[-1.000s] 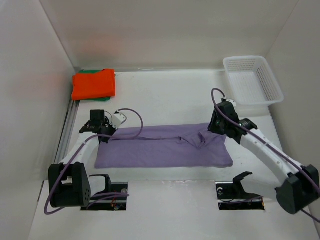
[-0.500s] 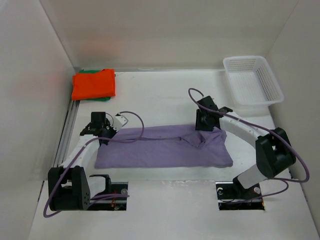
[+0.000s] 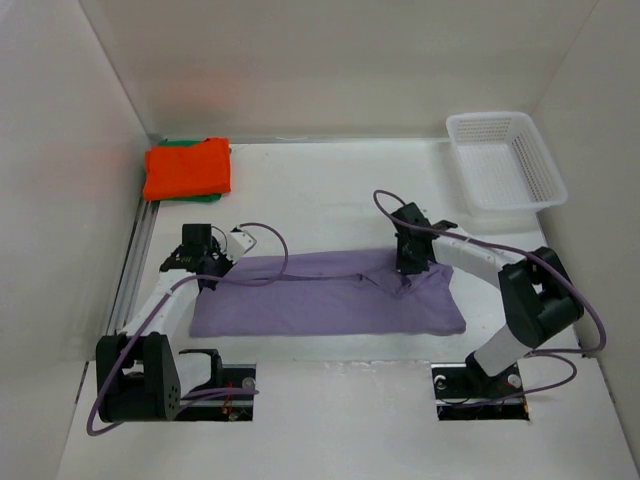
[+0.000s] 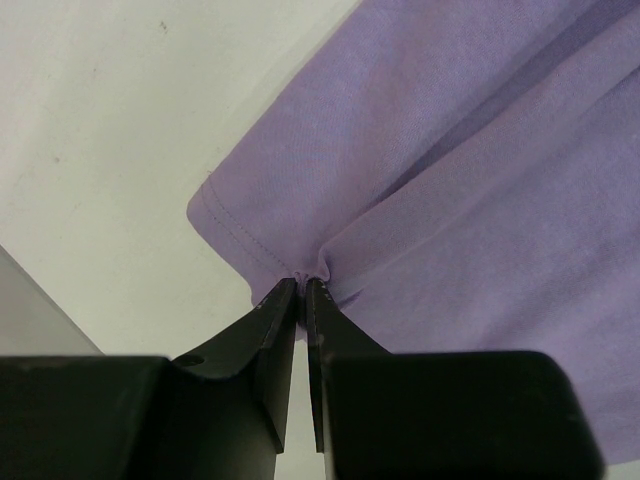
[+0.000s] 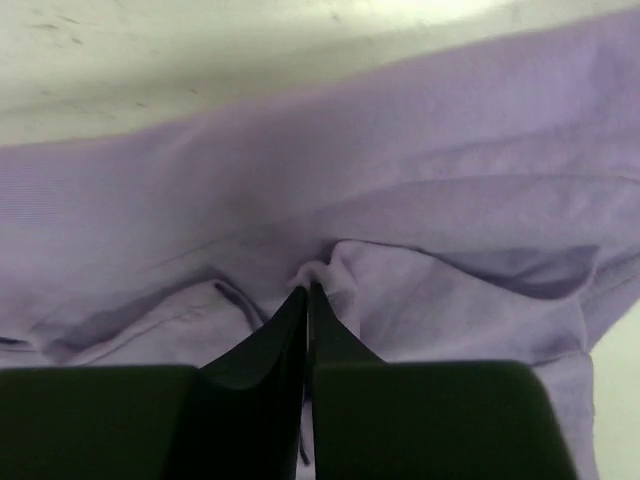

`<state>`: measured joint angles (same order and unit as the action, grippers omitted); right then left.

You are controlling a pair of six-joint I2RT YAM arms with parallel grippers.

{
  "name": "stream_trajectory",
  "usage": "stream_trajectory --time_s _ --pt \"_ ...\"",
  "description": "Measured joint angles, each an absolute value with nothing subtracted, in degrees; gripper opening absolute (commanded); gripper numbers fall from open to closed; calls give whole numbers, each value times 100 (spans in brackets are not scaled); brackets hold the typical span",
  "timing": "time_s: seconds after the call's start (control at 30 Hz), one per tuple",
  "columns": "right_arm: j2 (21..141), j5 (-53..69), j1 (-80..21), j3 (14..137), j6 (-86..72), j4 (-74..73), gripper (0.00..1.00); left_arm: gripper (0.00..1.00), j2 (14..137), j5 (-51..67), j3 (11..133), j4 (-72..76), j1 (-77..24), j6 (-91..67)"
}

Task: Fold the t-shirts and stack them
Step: Fold the other side of the tshirt into a rectangle

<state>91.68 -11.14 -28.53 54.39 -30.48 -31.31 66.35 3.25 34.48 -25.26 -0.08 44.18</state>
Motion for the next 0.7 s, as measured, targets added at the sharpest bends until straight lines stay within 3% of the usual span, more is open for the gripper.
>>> stream_trajectory --time_s 0.13,0.3,0.47,0.7 --pt "8879 -1245 -2853 5137 -3179 -3140 1 8 6584 322 3446 -2526 -8 4460" --pt "7395 -1350 -2788 4355 -3507 -3352 3 8 6534 320 3446 -2521 -1 4554" --pt "6080 -1459 -2628 3693 -3951 -3865 11 8 6532 318 3341 -2508 -10 4611" --pt "6075 -1538 -2576 3691 -4405 -4386 1 8 6530 307 3315 -2539 -80 4639"
